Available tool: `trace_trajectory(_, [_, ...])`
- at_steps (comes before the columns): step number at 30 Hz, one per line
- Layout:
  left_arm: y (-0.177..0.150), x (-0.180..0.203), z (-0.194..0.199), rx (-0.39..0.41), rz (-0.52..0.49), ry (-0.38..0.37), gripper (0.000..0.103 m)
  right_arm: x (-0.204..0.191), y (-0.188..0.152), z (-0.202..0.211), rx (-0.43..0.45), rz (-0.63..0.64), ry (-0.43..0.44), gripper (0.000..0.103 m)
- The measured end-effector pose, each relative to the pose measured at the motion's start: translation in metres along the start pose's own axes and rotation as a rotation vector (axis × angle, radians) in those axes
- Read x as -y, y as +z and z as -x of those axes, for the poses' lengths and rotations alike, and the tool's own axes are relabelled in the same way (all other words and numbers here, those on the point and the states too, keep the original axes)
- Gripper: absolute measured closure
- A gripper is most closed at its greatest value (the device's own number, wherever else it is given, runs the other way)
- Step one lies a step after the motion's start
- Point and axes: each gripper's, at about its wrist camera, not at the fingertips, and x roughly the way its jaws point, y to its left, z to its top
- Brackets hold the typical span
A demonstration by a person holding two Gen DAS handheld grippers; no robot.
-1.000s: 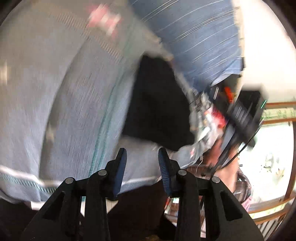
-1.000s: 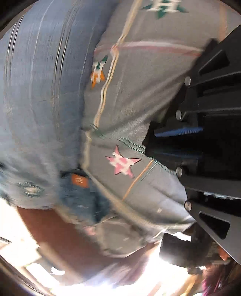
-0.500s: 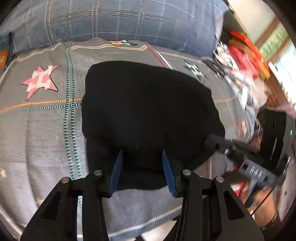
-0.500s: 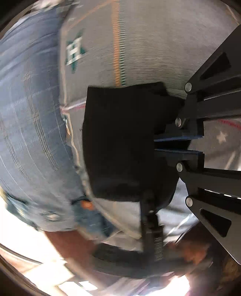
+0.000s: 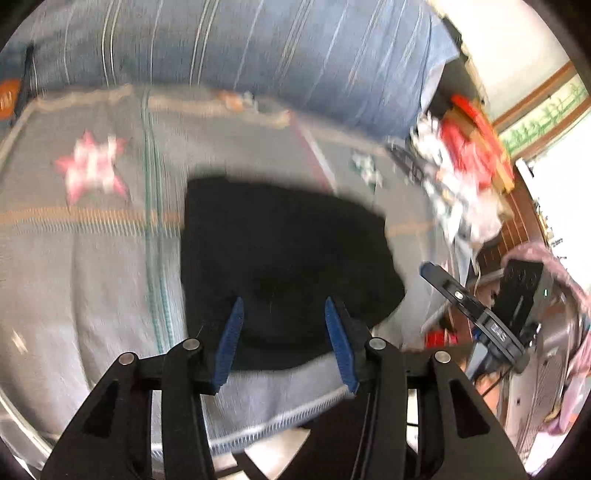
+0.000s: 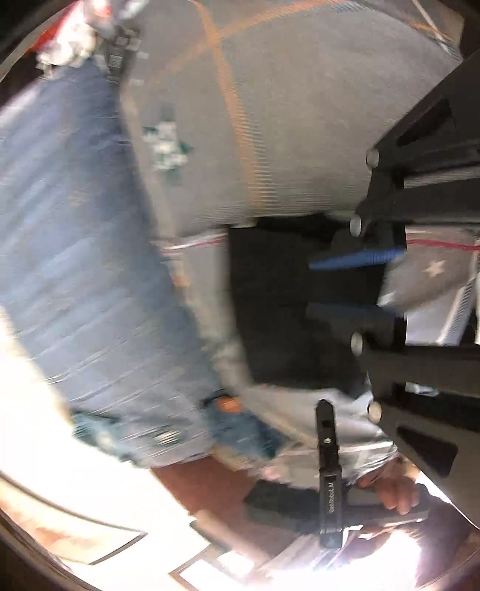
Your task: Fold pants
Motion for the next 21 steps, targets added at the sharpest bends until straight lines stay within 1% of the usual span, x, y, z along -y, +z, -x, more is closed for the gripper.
trace_trajectory(1, [0.010, 0.003, -0.001, 0.018, -0.003, 0.015, 0.053, -0.001, 0.005, 0.005, 0.038, -0.011, -0.002, 0.065])
trace_trajectory(2, [0.020, 0.002, -0.003, 0.034, -0.002, 0.033, 0.052, -0.001, 0.011, 0.006, 0.071, -0.024, -0.002, 0.065])
trace_trajectory(4, [0.034, -0.002, -0.018, 0.036, 0.012, 0.073, 0.051, -0.002, 0.020, -0.005, 0.091, -0.031, 0.008, 0.065])
trace_trajectory(6, [0.040, -0.011, -0.044, 0.012, 0.040, 0.114, 0.051, -0.001, 0.022, -0.024, 0.080, -0.019, 0.000, 0.065])
trace_trajectory(7, [0.041, -0.017, -0.057, 0.006, 0.047, 0.150, 0.049, 0.001, 0.018, -0.036, 0.063, -0.010, -0.014, 0.065])
trace_trajectory(8, [0.040, -0.021, -0.066, 0.007, 0.033, 0.178, 0.046, 0.003, 0.014, -0.057, 0.025, 0.011, -0.062, 0.066])
trace_trajectory(9, [0.039, -0.022, -0.073, 0.024, 0.008, 0.205, 0.040, 0.008, 0.009, -0.074, -0.026, 0.027, -0.106, 0.070])
trace_trajectory(10, [0.038, -0.020, -0.075, 0.046, -0.020, 0.247, 0.023, 0.011, 0.006, -0.083, -0.030, 0.029, -0.117, 0.070])
trace_trajectory(11, [0.036, -0.023, -0.076, 0.032, -0.018, 0.284, 0.020, 0.014, 0.004, -0.082, 0.018, 0.023, -0.102, 0.071])
trace_trajectory(12, [0.036, -0.027, -0.075, 0.012, 0.008, 0.255, 0.020, 0.015, 0.007, -0.081, 0.007, 0.005, -0.100, 0.071])
trace_trajectory(13, [0.037, -0.037, -0.069, -0.007, 0.065, 0.181, 0.021, 0.015, 0.010, -0.077, -0.002, -0.010, -0.097, 0.070])
trace_trajectory(15, [0.038, -0.054, -0.052, 0.007, 0.144, 0.103, 0.021, 0.015, 0.015, -0.057, 0.029, -0.037, -0.061, 0.065])
trace_trajectory(16, [0.038, -0.061, -0.043, 0.024, 0.169, 0.086, 0.021, 0.018, 0.016, -0.047, 0.045, -0.054, -0.044, 0.060])
trace_trajectory(17, [0.035, -0.069, -0.035, 0.041, 0.195, 0.073, 0.021, 0.023, 0.016, -0.037, 0.049, -0.088, -0.020, 0.053])
trace_trajectory(18, [0.031, -0.078, -0.029, 0.039, 0.221, 0.055, 0.021, 0.031, 0.013, -0.030, 0.035, -0.131, 0.006, 0.037])
trace_trajectory(19, [0.026, -0.086, -0.028, 0.023, 0.248, 0.023, 0.021, 0.038, 0.008, -0.026, 0.020, -0.172, 0.023, 0.034])
trace_trajectory(21, [0.013, -0.097, -0.035, -0.027, 0.308, -0.055, 0.021, 0.045, -0.002, -0.026, -0.007, -0.206, 0.049, 0.034])
